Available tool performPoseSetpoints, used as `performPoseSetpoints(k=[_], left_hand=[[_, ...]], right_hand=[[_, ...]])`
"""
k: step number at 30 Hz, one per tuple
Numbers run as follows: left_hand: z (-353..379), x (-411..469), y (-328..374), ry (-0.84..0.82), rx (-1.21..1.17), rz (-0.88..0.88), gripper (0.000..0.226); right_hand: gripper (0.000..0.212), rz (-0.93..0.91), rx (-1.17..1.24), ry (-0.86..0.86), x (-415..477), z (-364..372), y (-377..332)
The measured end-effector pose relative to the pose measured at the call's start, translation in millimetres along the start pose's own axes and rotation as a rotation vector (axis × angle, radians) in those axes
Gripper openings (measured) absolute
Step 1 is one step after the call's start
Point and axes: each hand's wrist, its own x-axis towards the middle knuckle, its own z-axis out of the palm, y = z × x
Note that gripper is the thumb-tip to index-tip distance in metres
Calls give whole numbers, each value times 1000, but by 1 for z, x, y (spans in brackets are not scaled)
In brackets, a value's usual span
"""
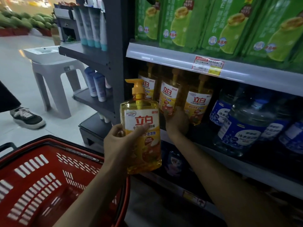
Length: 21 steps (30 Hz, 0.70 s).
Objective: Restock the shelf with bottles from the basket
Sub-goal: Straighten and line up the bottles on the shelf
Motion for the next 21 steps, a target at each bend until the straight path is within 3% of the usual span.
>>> performPoseSetpoints(k=[5, 10, 17, 21], left_hand=[[2, 10, -6, 1, 43, 21, 63], [1, 16, -10, 6, 36, 26, 62], [2, 14, -10, 4, 33, 42, 45], [3, 13, -9, 8, 38, 42, 46]], right_hand=[[44, 110, 1, 187, 6, 18, -5], [42, 135, 15, 276, 9, 33, -7], [35, 105, 57, 297, 19, 41, -2], [28, 54, 75, 277, 24, 42, 4]])
